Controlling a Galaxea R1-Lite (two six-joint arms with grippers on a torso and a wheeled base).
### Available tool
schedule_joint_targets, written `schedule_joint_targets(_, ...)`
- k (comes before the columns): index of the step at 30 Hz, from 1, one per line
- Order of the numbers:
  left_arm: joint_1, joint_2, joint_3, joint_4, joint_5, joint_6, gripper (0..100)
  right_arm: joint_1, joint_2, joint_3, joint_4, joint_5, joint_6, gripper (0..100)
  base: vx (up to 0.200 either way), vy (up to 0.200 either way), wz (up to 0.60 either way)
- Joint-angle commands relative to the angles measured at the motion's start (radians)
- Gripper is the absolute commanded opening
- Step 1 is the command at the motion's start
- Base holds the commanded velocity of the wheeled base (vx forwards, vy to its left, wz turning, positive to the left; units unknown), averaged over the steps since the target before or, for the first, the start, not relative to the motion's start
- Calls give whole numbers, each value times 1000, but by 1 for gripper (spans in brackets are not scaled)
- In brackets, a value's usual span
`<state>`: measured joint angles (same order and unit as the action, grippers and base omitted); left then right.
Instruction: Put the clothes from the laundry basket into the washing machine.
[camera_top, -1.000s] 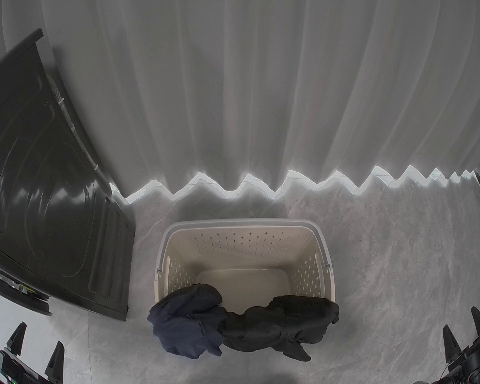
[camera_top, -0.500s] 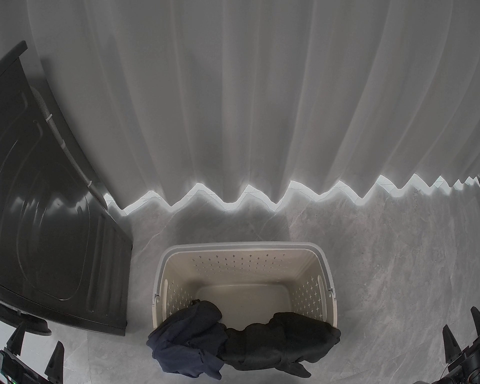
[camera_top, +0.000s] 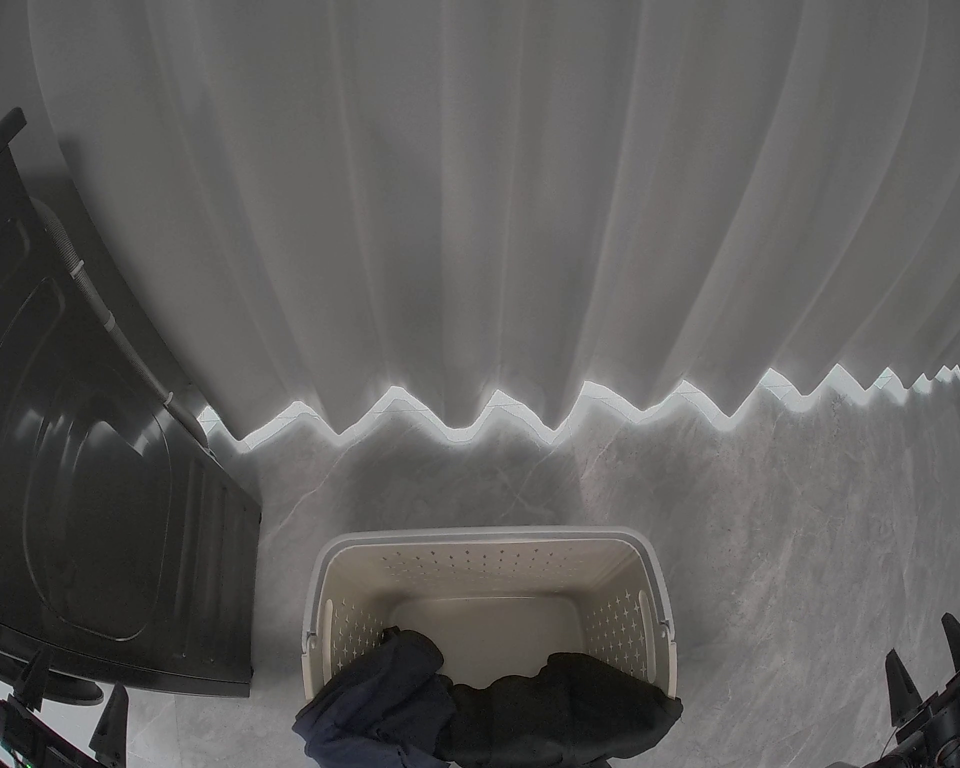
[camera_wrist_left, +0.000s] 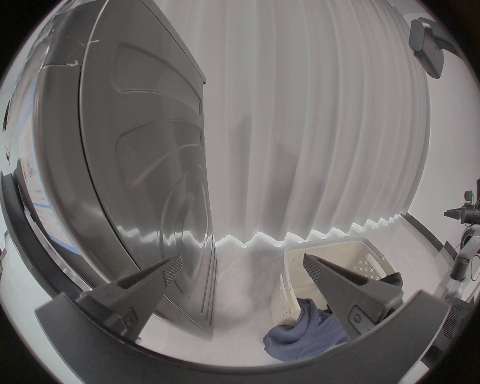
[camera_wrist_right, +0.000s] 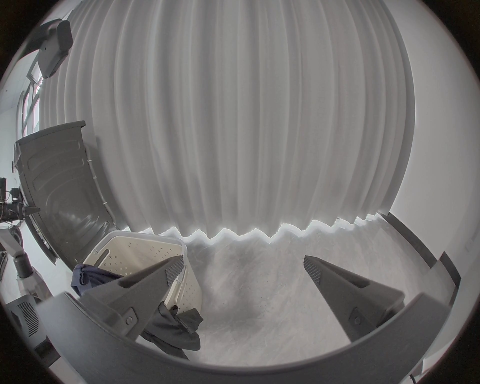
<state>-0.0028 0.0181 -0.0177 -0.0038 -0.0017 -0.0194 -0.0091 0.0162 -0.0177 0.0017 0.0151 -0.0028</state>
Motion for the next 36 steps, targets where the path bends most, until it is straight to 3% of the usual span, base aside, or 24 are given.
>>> schedule_joint_targets(1, 0, -17, 18, -1, 0, -1, 100, 0, -16, 18, 0, 0, 0, 100, 200, 0, 0)
schedule_joint_targets(7, 0, -17, 18, -1, 0, -1, 100, 0, -16, 18, 0, 0, 0, 100, 200, 0, 0)
schedule_joint_targets(36, 0, -17, 18, -1, 0, -1, 100, 0, -16, 18, 0, 0, 0, 100, 0, 0, 0)
